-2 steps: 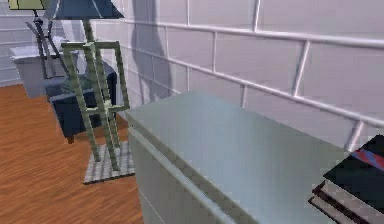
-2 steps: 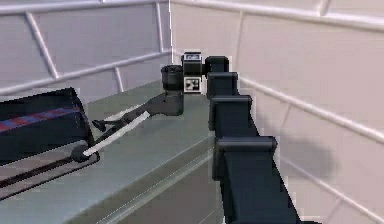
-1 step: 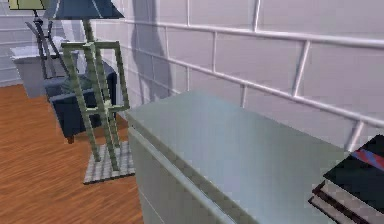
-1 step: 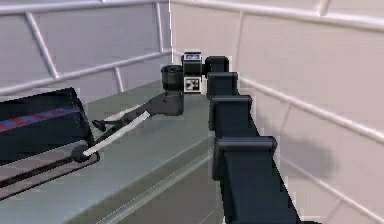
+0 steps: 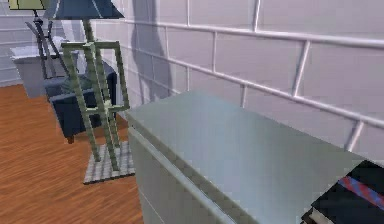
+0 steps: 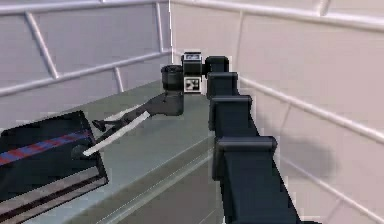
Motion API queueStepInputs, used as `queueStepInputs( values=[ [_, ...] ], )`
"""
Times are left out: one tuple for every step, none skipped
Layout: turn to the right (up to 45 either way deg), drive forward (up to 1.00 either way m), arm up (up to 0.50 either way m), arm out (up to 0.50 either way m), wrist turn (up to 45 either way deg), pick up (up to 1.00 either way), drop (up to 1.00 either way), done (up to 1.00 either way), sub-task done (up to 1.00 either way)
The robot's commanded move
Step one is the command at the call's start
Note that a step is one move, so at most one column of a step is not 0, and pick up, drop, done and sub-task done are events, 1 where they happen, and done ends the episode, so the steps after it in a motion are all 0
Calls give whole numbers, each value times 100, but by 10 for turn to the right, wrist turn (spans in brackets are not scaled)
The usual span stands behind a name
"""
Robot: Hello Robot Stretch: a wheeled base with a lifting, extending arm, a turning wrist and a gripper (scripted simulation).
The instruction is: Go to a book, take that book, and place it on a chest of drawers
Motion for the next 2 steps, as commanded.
queueStepInputs(
  values=[
    [0,0,0,-10,0,0,0,0,0],
    [0,0,0,0,0,0,0,100,0]
  ],
)
